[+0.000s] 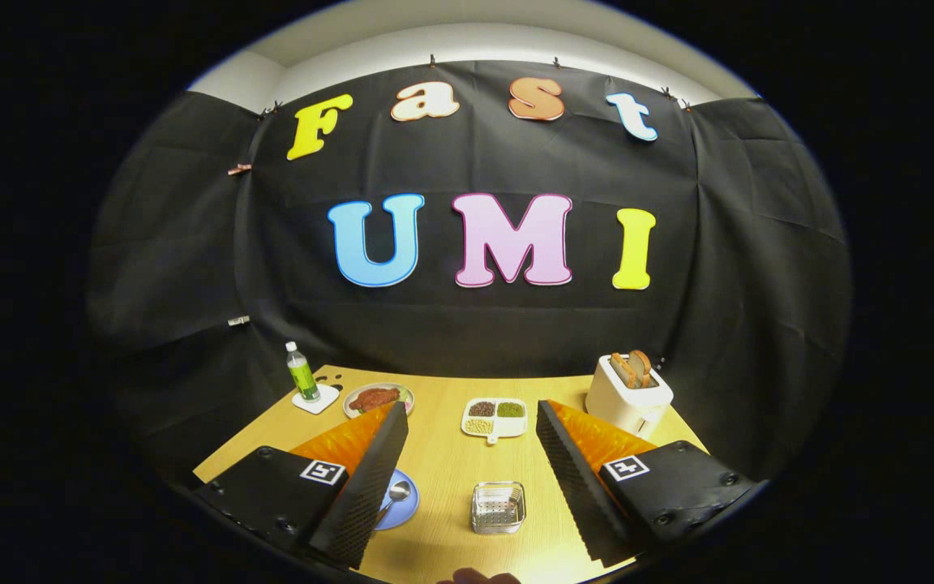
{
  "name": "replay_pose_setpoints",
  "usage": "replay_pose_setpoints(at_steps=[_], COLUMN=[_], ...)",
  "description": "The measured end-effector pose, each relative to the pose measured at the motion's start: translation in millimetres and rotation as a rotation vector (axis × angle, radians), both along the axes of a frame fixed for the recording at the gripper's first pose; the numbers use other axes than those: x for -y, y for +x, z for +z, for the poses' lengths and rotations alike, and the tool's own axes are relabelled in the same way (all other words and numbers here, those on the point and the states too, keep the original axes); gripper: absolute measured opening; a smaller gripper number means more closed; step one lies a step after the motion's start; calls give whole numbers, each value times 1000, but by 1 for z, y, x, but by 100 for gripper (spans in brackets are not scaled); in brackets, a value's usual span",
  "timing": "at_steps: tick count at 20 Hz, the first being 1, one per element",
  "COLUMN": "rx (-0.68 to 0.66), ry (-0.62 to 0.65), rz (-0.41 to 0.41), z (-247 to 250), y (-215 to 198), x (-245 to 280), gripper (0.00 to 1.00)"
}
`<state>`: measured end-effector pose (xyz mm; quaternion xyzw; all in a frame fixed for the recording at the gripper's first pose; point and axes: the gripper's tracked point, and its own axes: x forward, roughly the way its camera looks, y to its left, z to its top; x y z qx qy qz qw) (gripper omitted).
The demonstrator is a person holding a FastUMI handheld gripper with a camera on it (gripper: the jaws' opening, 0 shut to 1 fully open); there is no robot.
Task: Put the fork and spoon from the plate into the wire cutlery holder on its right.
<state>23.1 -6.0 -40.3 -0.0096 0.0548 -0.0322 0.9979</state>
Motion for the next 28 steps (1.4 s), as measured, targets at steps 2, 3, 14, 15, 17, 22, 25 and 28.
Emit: replay_pose_setpoints(at_steps=[2, 3, 14, 15, 17, 22, 25, 28], rx=[-37, -57, -356, -392, -458, -617, -717, -794], ry=[0, 1, -44, -50, -62, -67, -47, -47], rz=[13, 24, 121, 135, 159, 183, 190, 171], z=[-13, -21, -138, -152, -178, -246, -284, -313], y=[4, 6, 39, 40, 43, 52, 54, 57], x=[-9, -16, -87, -93, -103, -120, -127, -126], gripper=[99, 99, 100, 100, 100, 99, 99, 94])
